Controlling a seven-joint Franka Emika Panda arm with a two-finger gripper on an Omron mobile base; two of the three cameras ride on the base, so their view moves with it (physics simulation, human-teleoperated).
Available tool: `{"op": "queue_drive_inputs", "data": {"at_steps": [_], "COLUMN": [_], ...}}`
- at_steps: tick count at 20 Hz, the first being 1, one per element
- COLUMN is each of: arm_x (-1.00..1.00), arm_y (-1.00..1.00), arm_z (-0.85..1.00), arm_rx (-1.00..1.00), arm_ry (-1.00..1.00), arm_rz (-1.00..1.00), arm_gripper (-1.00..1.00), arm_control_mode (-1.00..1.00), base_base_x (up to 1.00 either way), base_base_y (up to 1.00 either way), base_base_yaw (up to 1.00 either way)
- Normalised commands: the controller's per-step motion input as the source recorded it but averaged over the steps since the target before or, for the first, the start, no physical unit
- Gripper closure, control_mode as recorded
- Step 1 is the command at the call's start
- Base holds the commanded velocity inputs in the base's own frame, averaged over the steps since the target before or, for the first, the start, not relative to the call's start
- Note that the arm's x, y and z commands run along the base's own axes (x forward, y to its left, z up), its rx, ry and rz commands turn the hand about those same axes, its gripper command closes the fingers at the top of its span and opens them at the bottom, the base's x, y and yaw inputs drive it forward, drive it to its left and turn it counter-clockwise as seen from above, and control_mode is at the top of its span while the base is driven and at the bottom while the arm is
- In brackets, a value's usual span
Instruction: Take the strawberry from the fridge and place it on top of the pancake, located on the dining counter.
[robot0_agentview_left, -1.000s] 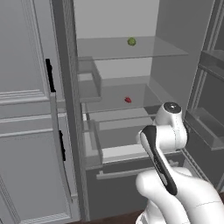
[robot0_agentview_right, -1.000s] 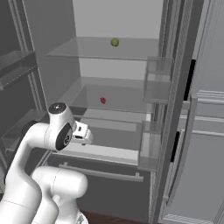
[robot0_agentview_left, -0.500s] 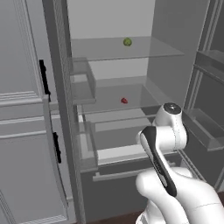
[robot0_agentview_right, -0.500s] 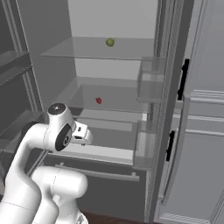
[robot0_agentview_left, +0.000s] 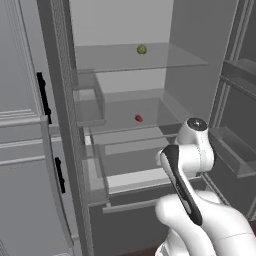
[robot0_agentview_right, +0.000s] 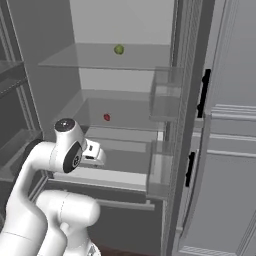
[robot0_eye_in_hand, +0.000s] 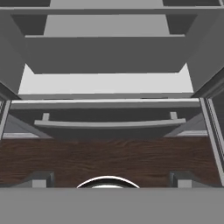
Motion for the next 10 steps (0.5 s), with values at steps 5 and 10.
{"op": "queue_drive_inputs", "data": {"at_steps": [5, 10], "arm_x": [0.00, 0.00], "arm_y": [0.00, 0.00], "arm_z": [0.00, 0.00], "arm_rx": [0.00, 0.00], "arm_ry": [0.00, 0.00], "arm_rz": [0.00, 0.00], "arm_gripper": [-1.00, -1.00], "arm_control_mode": [1.00, 1.00], "base_base_x": [0.65, 0.59], "base_base_y": [0.03, 0.02], "base_base_yaw": [0.00, 0.00]}}
